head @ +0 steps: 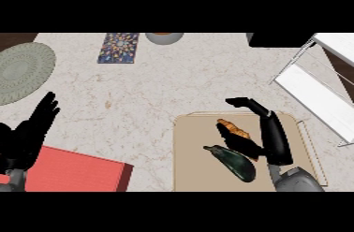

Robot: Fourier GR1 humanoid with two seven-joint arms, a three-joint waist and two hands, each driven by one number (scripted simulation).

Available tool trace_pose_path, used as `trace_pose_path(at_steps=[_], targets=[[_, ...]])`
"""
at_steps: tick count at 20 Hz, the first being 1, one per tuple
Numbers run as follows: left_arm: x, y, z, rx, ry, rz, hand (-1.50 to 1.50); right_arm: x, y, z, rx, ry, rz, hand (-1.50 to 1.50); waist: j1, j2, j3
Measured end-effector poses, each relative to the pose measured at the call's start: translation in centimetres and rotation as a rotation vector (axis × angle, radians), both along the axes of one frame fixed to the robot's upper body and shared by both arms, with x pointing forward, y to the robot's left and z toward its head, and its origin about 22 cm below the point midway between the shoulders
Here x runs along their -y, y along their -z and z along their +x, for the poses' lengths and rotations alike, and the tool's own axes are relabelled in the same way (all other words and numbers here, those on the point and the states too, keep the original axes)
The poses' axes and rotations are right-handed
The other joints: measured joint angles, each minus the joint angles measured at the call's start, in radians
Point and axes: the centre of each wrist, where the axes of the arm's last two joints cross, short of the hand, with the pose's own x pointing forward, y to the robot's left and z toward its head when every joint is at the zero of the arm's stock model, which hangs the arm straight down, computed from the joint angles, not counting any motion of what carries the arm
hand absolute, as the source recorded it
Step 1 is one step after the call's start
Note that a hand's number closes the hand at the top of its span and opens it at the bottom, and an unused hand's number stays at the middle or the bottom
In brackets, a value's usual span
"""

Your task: Pick the croissant from the tray and place it in the tiered shelf

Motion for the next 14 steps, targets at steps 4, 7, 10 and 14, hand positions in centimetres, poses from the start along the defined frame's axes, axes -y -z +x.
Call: trace_pose_path(at_steps=[4, 7, 10, 14], targets=[[-0.5, 1.5, -0.8, -0.025, -0.025, -0.022, 0.00, -3.5, 1.6, -3.4, -0.006, 0.033, -0.067, -1.50, -0.005, -0.003, 0.002], [-0.8, 1.5, -0.9, -0.033, -0.035, -0.025, 0.00, -3.3, 1.7, -4.6, -0.014, 0.098, -0.201, -1.50, -0.015, -0.007, 0.001], [-0.9, 1.8, -1.1, -0.033, -0.045, -0.030, 0.00, -3.0, 1.4, -5.2, -0.049, 0.151, -0.346, -1.50, -0.022, -0.010, 0.000], [-1.2, 1.8, -1.2, -0.023, -0.040, -0.026, 0.00, -2.6, -0.1, -5.3, -0.146, 0.181, -0.549, -1.50, -0.021, -0.011, 0.000]])
